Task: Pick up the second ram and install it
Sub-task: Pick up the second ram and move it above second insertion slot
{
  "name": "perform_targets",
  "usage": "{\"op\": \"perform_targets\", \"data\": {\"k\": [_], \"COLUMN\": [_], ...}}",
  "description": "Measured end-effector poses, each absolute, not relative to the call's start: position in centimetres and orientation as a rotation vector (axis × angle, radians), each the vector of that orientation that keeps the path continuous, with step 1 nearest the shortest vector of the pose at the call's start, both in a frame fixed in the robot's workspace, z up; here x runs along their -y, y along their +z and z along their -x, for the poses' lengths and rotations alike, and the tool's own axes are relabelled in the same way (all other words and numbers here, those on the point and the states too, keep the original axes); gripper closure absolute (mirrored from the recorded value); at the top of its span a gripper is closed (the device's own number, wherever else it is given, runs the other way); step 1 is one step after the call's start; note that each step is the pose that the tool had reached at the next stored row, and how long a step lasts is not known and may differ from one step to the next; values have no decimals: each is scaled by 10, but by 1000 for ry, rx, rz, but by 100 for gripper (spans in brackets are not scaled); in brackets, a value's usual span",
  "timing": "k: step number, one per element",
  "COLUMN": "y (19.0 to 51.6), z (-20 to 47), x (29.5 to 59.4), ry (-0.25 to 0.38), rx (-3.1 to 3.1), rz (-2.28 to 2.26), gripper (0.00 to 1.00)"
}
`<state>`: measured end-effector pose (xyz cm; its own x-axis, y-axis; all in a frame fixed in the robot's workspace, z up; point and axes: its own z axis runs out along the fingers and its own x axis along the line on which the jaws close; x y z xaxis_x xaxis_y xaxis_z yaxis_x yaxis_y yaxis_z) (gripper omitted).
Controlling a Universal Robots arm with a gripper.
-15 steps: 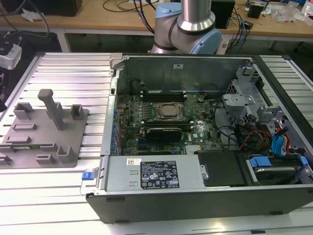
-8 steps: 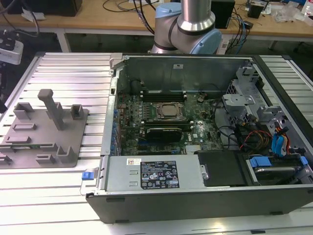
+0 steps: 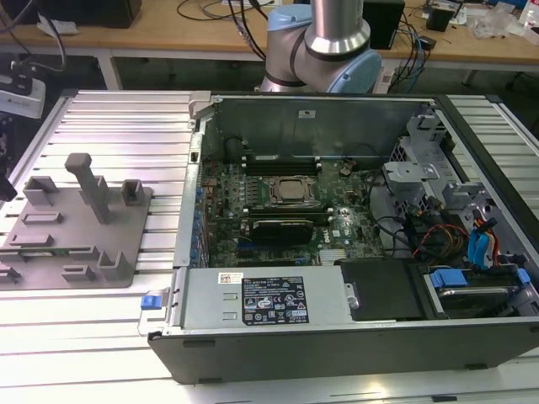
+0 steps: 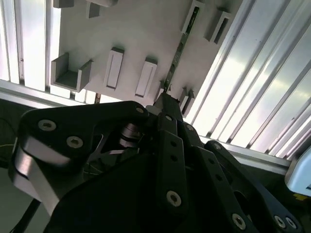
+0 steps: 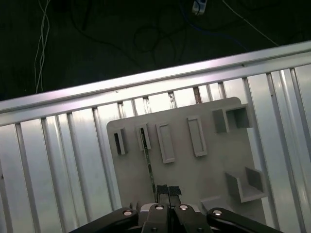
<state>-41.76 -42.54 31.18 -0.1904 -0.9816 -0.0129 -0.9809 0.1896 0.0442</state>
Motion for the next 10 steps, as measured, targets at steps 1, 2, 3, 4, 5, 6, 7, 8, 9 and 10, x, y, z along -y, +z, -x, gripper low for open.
{"op": "perform_targets", "data": {"k": [1, 2, 3, 4, 5, 6, 7, 8, 9, 10], "y": [307, 306, 305, 302, 299, 298, 297, 295, 295, 295], "z": [418, 418, 418, 418, 418, 418, 418, 418, 418, 418], "x": [425, 425, 425, 426, 426, 427, 427, 427, 427, 427], "ry": [-66, -66, -66, -65, -65, -65, -65, -65, -65, -65], "rx": [2386, 2379, 2373, 2358, 2348, 2344, 2339, 2331, 2329, 2330], "rz": [-2014, -2022, -2029, -2046, -2057, -2061, -2066, -2075, -2077, -2077], "gripper": [92, 92, 92, 92, 92, 92, 92, 92, 92, 92]}}
